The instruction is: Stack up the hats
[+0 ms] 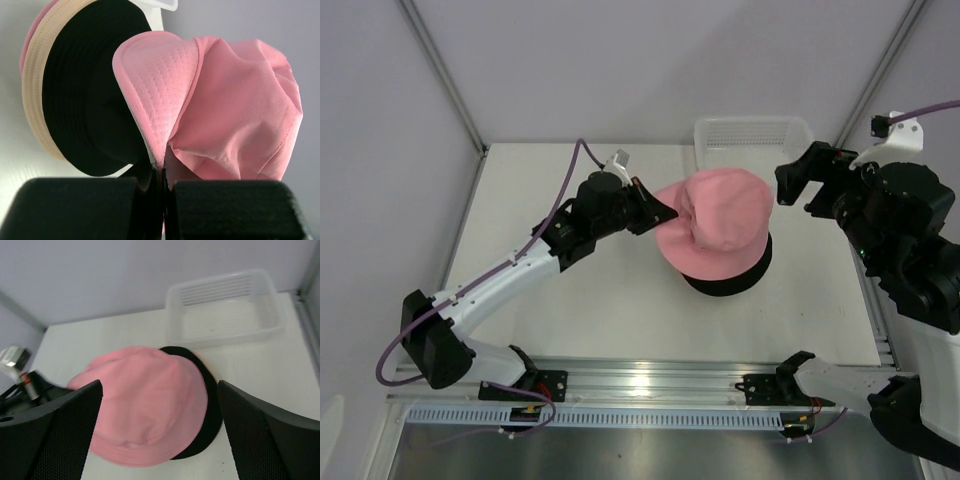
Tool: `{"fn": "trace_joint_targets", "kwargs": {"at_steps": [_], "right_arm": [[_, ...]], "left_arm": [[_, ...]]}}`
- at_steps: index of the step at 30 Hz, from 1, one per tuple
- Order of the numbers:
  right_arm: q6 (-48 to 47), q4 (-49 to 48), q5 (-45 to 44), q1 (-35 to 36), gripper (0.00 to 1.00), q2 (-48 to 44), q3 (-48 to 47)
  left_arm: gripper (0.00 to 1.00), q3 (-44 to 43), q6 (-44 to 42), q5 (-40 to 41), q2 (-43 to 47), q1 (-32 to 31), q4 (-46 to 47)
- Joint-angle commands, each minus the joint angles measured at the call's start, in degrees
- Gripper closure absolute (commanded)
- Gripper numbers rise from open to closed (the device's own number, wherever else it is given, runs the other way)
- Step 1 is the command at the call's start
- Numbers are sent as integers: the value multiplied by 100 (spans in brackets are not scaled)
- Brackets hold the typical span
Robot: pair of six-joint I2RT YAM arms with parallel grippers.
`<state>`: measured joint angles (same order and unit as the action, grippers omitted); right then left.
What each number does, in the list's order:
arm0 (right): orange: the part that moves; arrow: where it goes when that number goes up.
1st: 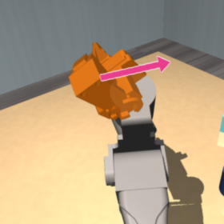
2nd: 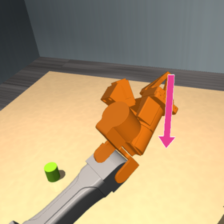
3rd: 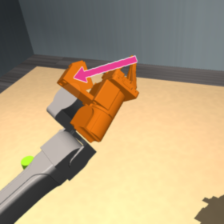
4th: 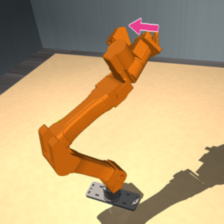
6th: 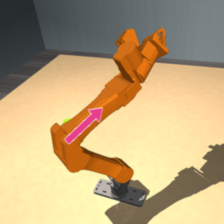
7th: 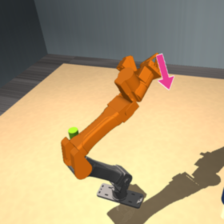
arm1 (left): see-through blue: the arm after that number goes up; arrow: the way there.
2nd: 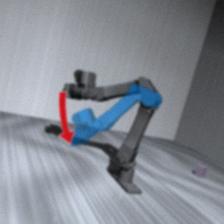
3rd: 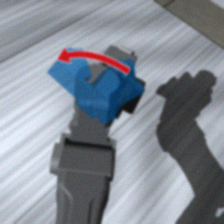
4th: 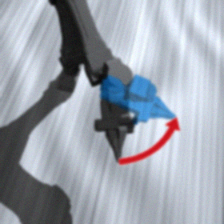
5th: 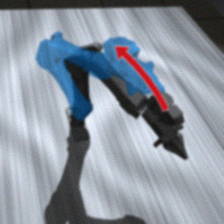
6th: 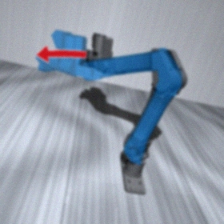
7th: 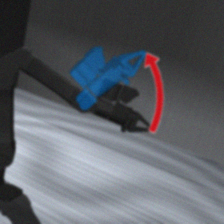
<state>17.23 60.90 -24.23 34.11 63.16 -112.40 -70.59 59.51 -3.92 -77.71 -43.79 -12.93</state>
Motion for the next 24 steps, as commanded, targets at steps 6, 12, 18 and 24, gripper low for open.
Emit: {"fn": "trace_joint_targets", "kwargs": {"at_steps": [6,12,18,24], "right_arm": [[868,-1350,3141,-3214,0,-31,2027],[1728,-2459,4697,-4780,2,-374,3372],[2547,-3065,5612,-5116,6,-856,4945],[3619,-3584,5631,-4932,11,-1577,6271]], "left_arm": [[97,-464,-158,-890,-525,318,563],[95,-658,-483,-1760,-938,468,590],[94,-193,-721,-2051,-851,520,1256],[94,352,-422,-2253,-816,670,2039]]}}
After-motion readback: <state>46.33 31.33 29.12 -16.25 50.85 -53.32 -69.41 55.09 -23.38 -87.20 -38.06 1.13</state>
